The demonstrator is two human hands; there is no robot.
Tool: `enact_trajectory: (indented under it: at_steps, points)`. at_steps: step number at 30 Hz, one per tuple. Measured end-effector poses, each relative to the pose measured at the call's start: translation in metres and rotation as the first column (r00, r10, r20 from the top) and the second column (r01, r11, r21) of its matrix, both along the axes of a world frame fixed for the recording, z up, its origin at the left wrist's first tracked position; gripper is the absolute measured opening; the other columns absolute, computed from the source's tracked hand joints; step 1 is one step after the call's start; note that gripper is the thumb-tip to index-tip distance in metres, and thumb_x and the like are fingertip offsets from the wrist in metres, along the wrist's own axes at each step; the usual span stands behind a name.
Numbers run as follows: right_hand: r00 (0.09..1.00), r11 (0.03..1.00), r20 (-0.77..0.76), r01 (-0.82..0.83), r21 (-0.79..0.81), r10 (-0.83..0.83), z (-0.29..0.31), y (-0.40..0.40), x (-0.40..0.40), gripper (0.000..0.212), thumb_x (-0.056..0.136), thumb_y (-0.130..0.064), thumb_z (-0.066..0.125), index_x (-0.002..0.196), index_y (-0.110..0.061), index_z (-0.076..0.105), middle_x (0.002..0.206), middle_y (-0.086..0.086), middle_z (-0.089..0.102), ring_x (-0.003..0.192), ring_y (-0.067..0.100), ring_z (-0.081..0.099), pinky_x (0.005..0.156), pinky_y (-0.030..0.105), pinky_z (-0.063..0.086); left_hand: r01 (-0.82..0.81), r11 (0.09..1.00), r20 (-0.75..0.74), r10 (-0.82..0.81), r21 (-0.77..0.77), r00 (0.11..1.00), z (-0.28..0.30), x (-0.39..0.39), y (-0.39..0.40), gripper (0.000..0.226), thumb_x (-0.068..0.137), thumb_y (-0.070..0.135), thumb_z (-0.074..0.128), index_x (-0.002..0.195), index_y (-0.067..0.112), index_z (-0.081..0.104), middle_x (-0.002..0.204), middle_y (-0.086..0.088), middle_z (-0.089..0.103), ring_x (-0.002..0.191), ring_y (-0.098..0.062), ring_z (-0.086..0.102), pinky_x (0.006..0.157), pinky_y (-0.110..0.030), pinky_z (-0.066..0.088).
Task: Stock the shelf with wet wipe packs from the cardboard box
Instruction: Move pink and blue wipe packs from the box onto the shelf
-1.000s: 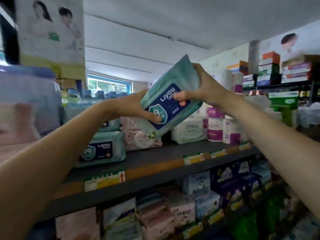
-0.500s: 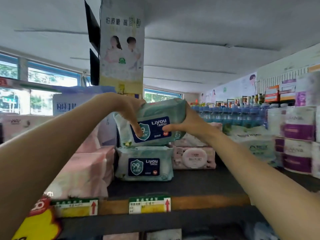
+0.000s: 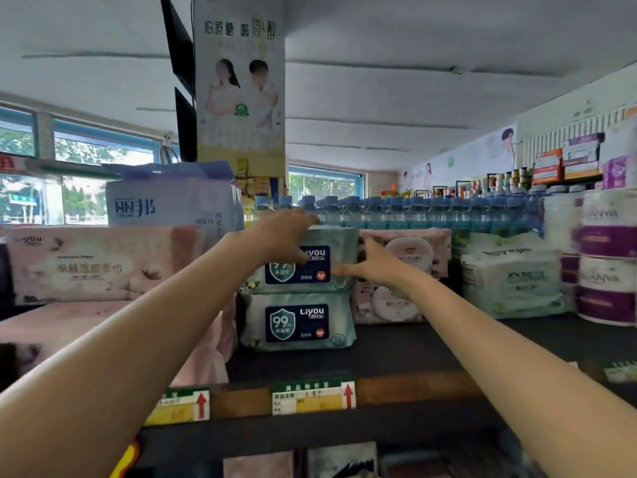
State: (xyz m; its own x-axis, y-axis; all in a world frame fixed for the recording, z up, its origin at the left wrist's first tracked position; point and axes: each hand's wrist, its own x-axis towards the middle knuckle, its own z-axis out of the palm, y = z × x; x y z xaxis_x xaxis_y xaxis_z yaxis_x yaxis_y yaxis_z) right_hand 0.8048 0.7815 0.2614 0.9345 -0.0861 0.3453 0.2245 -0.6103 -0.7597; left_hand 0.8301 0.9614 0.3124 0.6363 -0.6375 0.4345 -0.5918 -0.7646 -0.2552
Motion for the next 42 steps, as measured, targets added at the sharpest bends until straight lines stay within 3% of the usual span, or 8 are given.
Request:
enact_trajectory:
  at_steps: [4,13,17,20,25,30,36,42]
  points:
    - [0.995,0.994,0.011,0.096,-0.059,-0.096,-0.002,-0.008,-0.025,0.082,0.079,-0.022,0.073,0.144,-0.014,0.023,0.130,0.004,0.049,0.117,0.022,0.051,0.098,0.038,0.046,0.215,0.967,0.254,-0.176,-0.138,0.951,-0.023,-0.021,-0.023,0.044,0.088,0.022,0.051,0.131,0.017,0.045,0.138,-0.004,0.042,0.130,-0.023,0.037,0.109,-0.040,0.028]
    - [0.806,0.815,-0.149,0.539,-0.215,-0.572,-0.045,-0.121,-0.229,0.033,0.086,-0.022,0.065,0.116,-0.015,0.054,0.111,0.006,0.062,0.095,0.021,0.063,0.090,0.038,0.052,0.574,0.818,-0.043,-0.572,0.032,0.819,-0.115,-0.137,-0.185,0.040,0.089,0.021,0.047,0.127,0.012,0.043,0.130,-0.010,0.045,0.120,-0.030,0.047,0.094,-0.041,0.036]
    - [0.543,0.617,-0.307,0.747,-0.247,-0.781,-0.102,-0.156,-0.388,0.020,0.089,-0.020,0.061,0.107,-0.011,0.057,0.093,0.004,0.065,0.073,0.010,0.063,0.066,0.024,0.053,0.775,0.610,-0.200,-0.749,0.163,0.632,-0.165,-0.247,-0.251,0.044,0.093,0.023,0.044,0.133,0.010,0.034,0.132,-0.011,0.045,0.114,-0.032,0.051,0.094,-0.043,0.036]
    - [0.327,0.484,-0.433,0.812,-0.325,-0.840,-0.149,-0.153,-0.511,0.020,0.090,-0.020,0.060,0.107,-0.011,0.058,0.090,0.002,0.064,0.078,0.016,0.064,0.068,0.028,0.052,0.880,0.405,-0.288,-0.836,0.250,0.467,-0.201,-0.347,-0.279,0.055,0.093,0.025,0.046,0.141,0.009,0.025,0.140,-0.012,0.039,0.121,-0.033,0.048,0.100,-0.046,0.033]
    - [-0.023,0.253,-0.550,0.871,-0.420,-0.835,-0.216,-0.098,-0.701,0.020,0.088,-0.018,0.061,0.106,-0.007,0.060,0.085,0.005,0.064,0.061,0.006,0.060,0.061,0.022,0.049,0.947,0.070,-0.395,-0.897,0.314,0.198,-0.269,-0.524,-0.286,0.061,0.093,0.027,0.047,0.143,0.009,0.019,0.142,-0.010,0.037,0.125,-0.030,0.046,0.102,-0.046,0.032]
    - [-0.208,0.133,-0.685,0.902,-0.410,-0.698,-0.286,-0.028,-0.857,0.016,0.089,-0.010,0.058,0.103,-0.002,0.060,0.090,0.015,0.065,0.067,0.018,0.058,0.058,0.023,0.045,0.915,-0.204,-0.498,-0.867,0.347,-0.005,-0.351,-0.677,-0.254,0.053,0.090,0.025,0.048,0.138,0.011,0.030,0.137,-0.011,0.040,0.124,-0.032,0.044,0.098,-0.044,0.033]
    - [-0.249,0.257,-0.801,0.859,-0.442,-0.545,-0.393,0.026,-0.968,0.015,0.089,-0.016,0.058,0.100,-0.008,0.063,0.113,0.014,0.064,0.107,0.029,0.059,0.077,0.027,0.043,0.855,-0.356,-0.666,-0.745,0.377,-0.016,-0.448,-0.807,-0.229,0.045,0.092,0.028,0.048,0.134,0.014,0.040,0.139,-0.009,0.038,0.127,-0.030,0.039,0.102,-0.043,0.031]
    - [-0.207,0.326,-0.840,0.854,-0.405,-0.501,-0.505,0.042,-1.012,0.022,0.085,-0.017,0.061,0.103,-0.005,0.054,0.110,0.016,0.053,0.110,0.035,0.052,0.085,0.037,0.046,0.842,-0.320,-0.719,-0.687,0.434,0.109,-0.533,-0.846,-0.211,0.057,0.093,0.027,0.046,0.144,0.014,0.024,0.142,-0.007,0.037,0.129,-0.029,0.039,0.103,-0.043,0.030]
